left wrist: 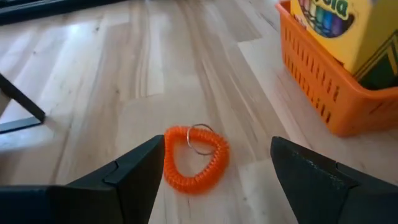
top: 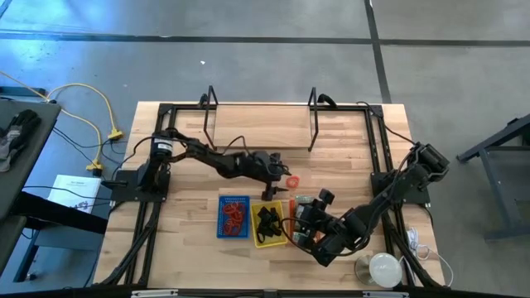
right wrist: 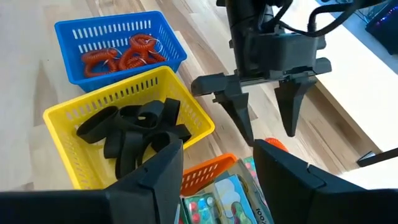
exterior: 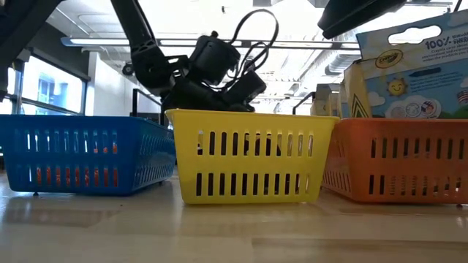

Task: Pick & Place Office Desk Supplies
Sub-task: Put the orange spring keychain into the blue basket

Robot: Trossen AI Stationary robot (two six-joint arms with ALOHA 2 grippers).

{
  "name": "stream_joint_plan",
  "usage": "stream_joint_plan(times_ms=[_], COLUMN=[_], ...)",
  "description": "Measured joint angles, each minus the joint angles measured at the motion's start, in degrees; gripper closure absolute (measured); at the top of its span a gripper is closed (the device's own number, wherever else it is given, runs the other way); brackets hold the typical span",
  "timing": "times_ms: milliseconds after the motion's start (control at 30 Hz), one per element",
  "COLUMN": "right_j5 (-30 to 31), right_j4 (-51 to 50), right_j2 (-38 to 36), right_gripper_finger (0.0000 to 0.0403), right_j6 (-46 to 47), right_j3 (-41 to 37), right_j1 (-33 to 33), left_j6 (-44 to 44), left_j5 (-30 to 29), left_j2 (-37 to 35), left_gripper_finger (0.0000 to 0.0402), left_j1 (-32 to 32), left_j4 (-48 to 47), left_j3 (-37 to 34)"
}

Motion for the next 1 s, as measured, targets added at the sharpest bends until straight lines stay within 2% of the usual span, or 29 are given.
stream_joint_plan(times_ms=[300,433,633,1000], right_j5=[0.12,0.14,0.22,-0.21], right_j4=[-0.02,-0.04,-0.01,0.71], right_j2=[0.00,0.00,0.00,0.00], right_gripper_finger=[0.0220,0.0220,0.0220,0.0220], right_j6=[-0.42,-0.44,-0.44,-0.42], right_j3=[0.00,0.00,0.00,0.04], right_j1=[-0.02,-0.02,-0.02,-0.02], left_j6=[-1.55,-1.38,-1.02,1.97], left_j5=[1.78,4.55,4.62,4.92], left_j2=[0.00,0.02,0.02,3.63], left_gripper_finger=[0.0117,0.0117,0.0117,0.0117], left_j1=[2.00,2.64,2.72,2.61], left_j4=[-0.34,-2.86,-4.24,-13.53], left_j3=[0.17,0.22,1.42,8.57])
